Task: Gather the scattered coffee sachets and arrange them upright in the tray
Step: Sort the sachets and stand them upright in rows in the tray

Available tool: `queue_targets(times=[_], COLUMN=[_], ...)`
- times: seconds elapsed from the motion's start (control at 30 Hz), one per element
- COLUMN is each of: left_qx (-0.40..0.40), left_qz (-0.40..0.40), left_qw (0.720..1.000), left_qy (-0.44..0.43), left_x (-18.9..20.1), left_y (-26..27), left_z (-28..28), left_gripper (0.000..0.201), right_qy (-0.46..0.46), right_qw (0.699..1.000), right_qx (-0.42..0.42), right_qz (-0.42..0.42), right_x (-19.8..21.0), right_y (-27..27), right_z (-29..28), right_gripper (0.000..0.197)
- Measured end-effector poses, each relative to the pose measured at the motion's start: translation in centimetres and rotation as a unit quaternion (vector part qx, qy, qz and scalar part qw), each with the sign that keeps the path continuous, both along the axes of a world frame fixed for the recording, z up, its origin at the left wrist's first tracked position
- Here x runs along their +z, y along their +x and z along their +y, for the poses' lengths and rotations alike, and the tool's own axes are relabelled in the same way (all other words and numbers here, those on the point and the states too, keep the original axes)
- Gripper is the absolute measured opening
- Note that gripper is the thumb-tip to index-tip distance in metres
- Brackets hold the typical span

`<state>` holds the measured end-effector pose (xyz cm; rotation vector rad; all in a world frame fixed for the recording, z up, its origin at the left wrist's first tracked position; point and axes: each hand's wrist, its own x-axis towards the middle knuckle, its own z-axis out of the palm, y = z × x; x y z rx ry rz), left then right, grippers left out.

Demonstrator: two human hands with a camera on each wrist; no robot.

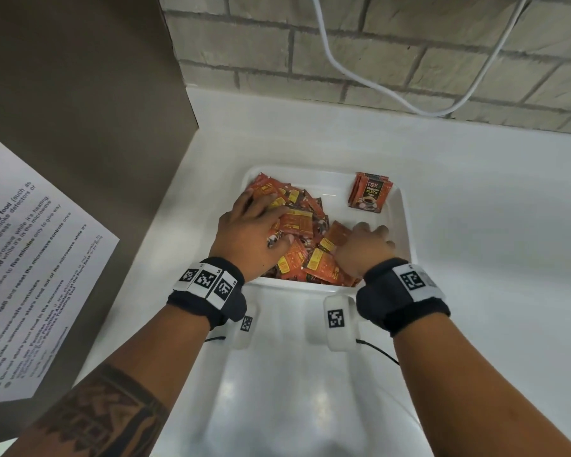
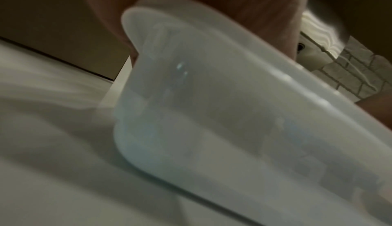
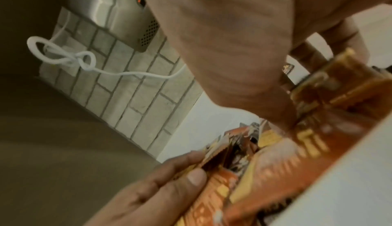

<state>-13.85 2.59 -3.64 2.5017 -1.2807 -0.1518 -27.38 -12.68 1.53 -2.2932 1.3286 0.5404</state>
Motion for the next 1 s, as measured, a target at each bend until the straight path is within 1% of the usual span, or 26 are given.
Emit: queue_targets(times=[0.07,0.13,0.2,0.3,0.37,0.47,0.53,0.57,0.63,0.67,0.77,0.87,0.9,0.93,1.0], left_qx=[0.002,0.003,0.002,0.008,0.010,-0.004,-0.010,-0.013,-0.017,-0.017,-0.021,-0.025,-0.024,-0.024,-0.020], left_qz=[0.006,0.007,0.006,0.017,0.032,0.040,0.040,0.035,0.024,0.022,0.011,-0.001,-0.002,-0.002,0.002], left_qw=[1.000,1.000,0.999,0.997,0.995,0.996,0.997,0.998,0.998,0.998,0.997,0.997,0.998,0.997,0.997], left_qy=[-0.010,-0.017,-0.035,-0.078,-0.089,-0.078,-0.059,-0.054,-0.057,-0.064,-0.074,-0.068,-0.066,-0.067,-0.074], left_x=[-0.1,-0.1,0.0,0.2,0.5,0.8,0.9,0.8,0.8,0.8,0.7,0.5,0.5,0.4,0.4], left_y=[0.0,-0.1,-0.1,-0.3,-0.4,-0.4,-0.5,-0.5,-0.6,-0.7,-0.8,-0.8,-0.7,-0.7,-0.7], left_z=[0.0,0.1,0.1,0.3,0.4,0.4,0.4,0.4,0.3,0.3,0.3,0.3,0.3,0.3,0.3], left_gripper=[0.059,0.058,0.060,0.062,0.068,0.086,0.093,0.094,0.090,0.086,0.075,0.066,0.065,0.064,0.063], right_qy=[0.011,0.055,0.092,0.126,0.138,0.174,0.209,0.239,0.300,0.310,0.295,0.265,0.260,0.262,0.268], right_qw=[1.000,0.997,0.989,0.976,0.969,0.951,0.930,0.911,0.868,0.858,0.851,0.848,0.848,0.848,0.850], right_qx=[-0.003,-0.022,-0.056,-0.095,-0.115,-0.129,-0.141,-0.152,-0.179,-0.192,-0.218,-0.238,-0.240,-0.234,-0.209], right_qz=[-0.025,-0.055,-0.099,-0.148,-0.169,-0.222,-0.267,-0.298,-0.353,-0.362,-0.375,-0.393,-0.395,-0.396,-0.403], right_x=[-0.5,-1.3,-2.1,-2.1,-1.8,-1.3,-0.7,-0.5,-0.2,0.0,-0.4,-2.4,-3.1,-3.2,-1.8], right_y=[0.6,1.2,1.8,2.0,2.1,2.4,2.5,2.6,2.7,2.9,3.5,4.1,4.2,4.2,3.9], right_z=[0.6,1.0,1.4,2.1,2.2,2.2,2.5,2.8,3.6,4.0,5.0,4.7,4.6,4.8,5.6], right_gripper=[0.055,0.055,0.057,0.061,0.054,0.035,0.026,0.026,0.030,0.032,0.032,0.051,0.052,0.047,0.038])
